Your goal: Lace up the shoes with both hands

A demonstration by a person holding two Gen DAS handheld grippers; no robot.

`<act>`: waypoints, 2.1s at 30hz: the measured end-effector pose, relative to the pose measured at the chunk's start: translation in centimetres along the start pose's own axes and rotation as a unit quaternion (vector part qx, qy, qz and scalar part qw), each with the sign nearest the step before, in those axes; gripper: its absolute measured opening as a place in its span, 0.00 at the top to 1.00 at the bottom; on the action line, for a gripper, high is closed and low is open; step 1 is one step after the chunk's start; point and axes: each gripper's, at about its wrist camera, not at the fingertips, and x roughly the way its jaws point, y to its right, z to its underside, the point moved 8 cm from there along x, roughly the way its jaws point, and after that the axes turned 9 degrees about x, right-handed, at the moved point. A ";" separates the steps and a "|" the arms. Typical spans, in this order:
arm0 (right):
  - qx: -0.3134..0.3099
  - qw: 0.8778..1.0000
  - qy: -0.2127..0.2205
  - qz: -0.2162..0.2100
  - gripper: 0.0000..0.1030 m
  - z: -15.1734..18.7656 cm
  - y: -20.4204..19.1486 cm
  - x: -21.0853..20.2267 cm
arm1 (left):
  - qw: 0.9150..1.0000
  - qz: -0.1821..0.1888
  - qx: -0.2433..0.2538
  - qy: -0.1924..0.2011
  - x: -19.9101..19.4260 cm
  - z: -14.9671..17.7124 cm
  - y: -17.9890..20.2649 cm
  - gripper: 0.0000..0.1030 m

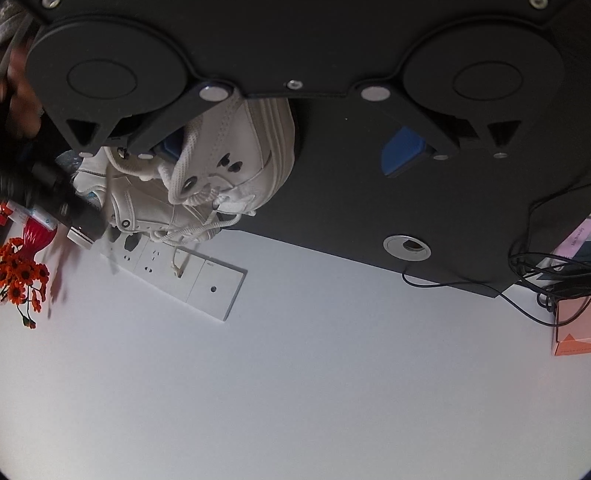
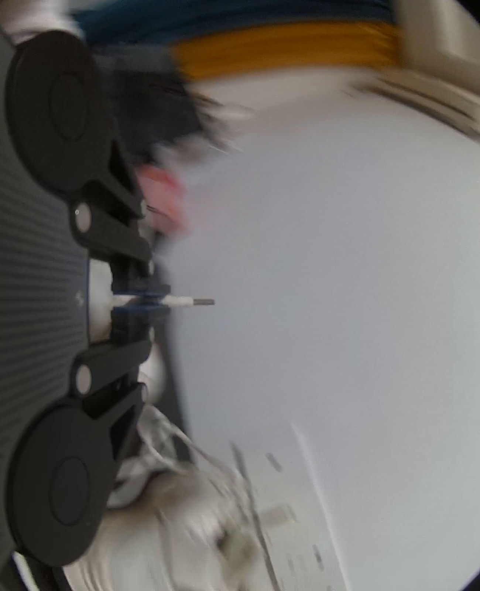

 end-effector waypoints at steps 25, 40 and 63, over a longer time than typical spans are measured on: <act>-0.021 0.999 0.038 -0.006 0.95 1.2 -2.3 -0.6 | 1.000 0.002 -0.001 -0.006 -0.2 -0.2 0.0 0.03; -0.085 0.993 -0.081 -0.033 0.95 5.5 -5.1 0.8 | 0.995 0.037 -0.090 -0.028 0.4 0.4 -1.5 0.04; -0.134 0.970 -0.202 -0.025 0.95 6.2 -5.5 3.2 | 0.985 0.047 -0.160 -0.044 1.1 1.4 -2.3 0.02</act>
